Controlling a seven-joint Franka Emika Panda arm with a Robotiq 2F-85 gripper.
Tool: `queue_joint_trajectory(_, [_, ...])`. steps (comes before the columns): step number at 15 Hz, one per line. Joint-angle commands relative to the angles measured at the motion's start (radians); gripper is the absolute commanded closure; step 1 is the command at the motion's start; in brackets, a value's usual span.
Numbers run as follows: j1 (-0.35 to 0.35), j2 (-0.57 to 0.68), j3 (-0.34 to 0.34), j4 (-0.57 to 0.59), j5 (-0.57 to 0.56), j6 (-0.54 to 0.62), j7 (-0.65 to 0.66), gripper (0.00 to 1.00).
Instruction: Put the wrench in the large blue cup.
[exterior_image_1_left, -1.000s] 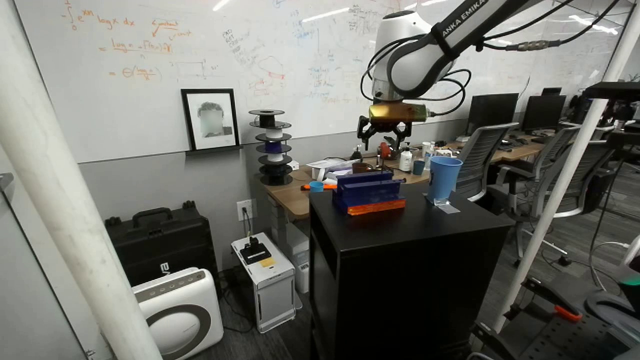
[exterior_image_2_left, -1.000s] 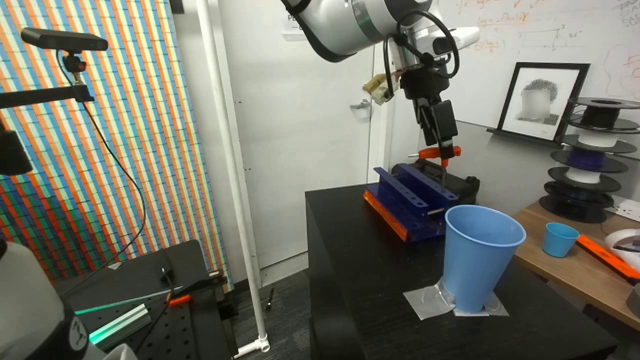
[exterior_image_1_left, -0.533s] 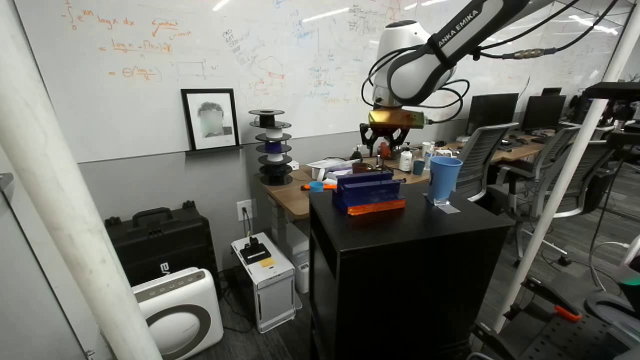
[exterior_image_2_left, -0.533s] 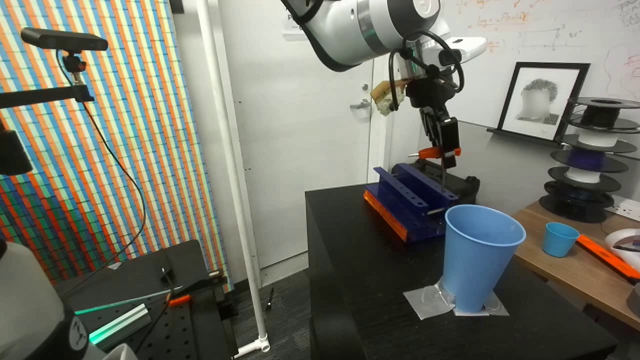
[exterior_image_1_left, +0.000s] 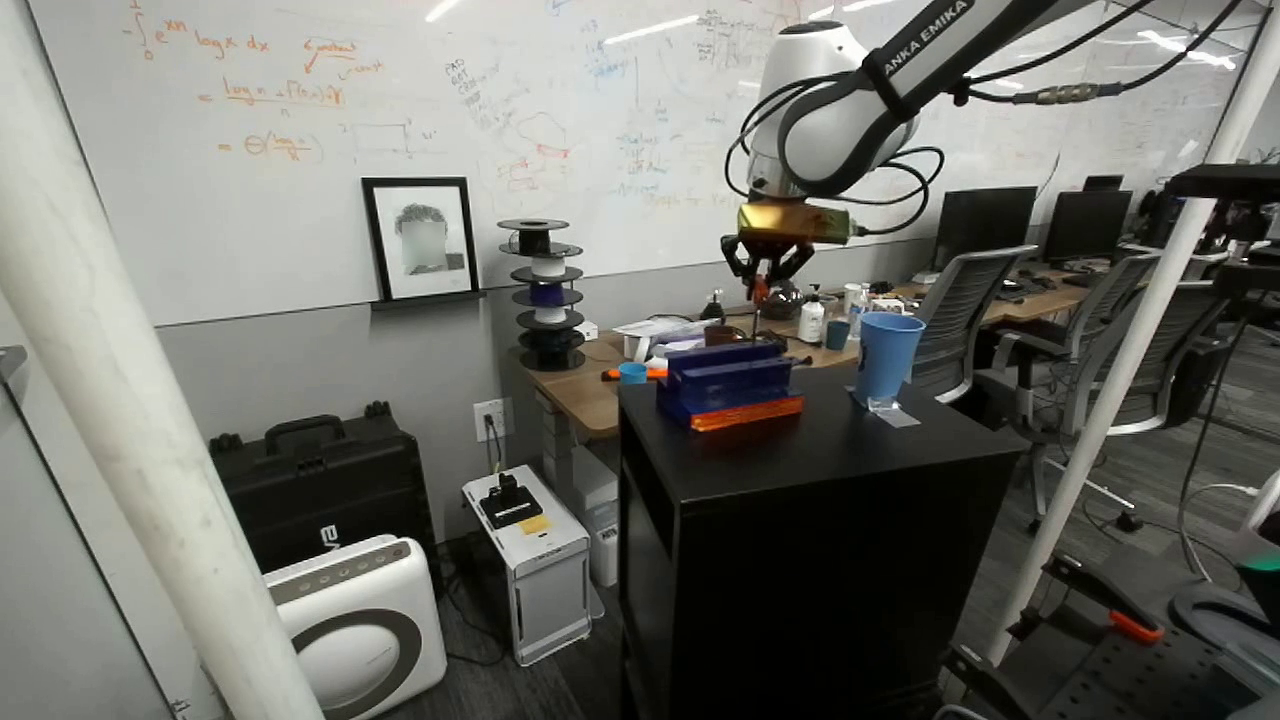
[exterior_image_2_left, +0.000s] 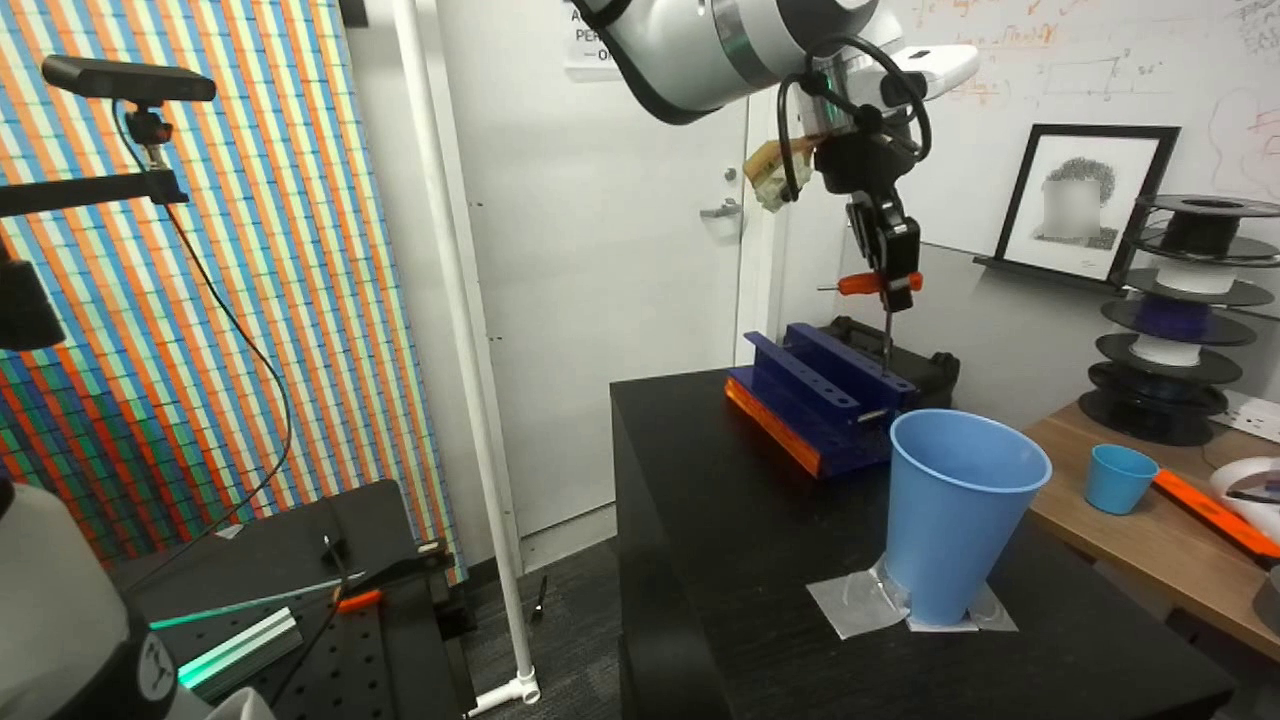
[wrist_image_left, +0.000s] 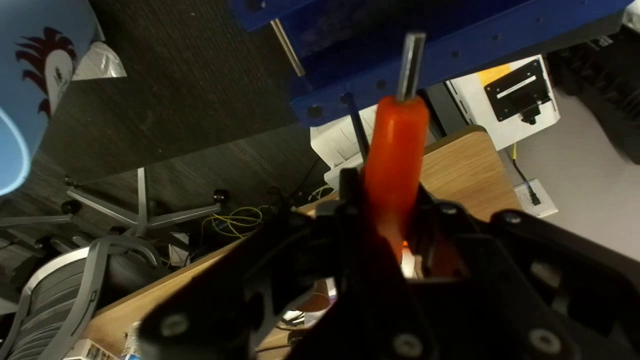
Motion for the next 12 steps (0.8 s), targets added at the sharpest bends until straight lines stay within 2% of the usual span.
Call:
queue_joint_trajectory(1, [0.011,-0.098,0.012,-0.034,0.041,-0.013,-0.027,0.91])
queue_joint_trajectory(8, [-0.006,-0.282,0.058,-0.052,0.073,-0.125,-0.026,0.90])
queue_joint_trajectory(12, [-0.041,-0.370,0.065,-0.045,0.073,-0.306,0.038,0.90])
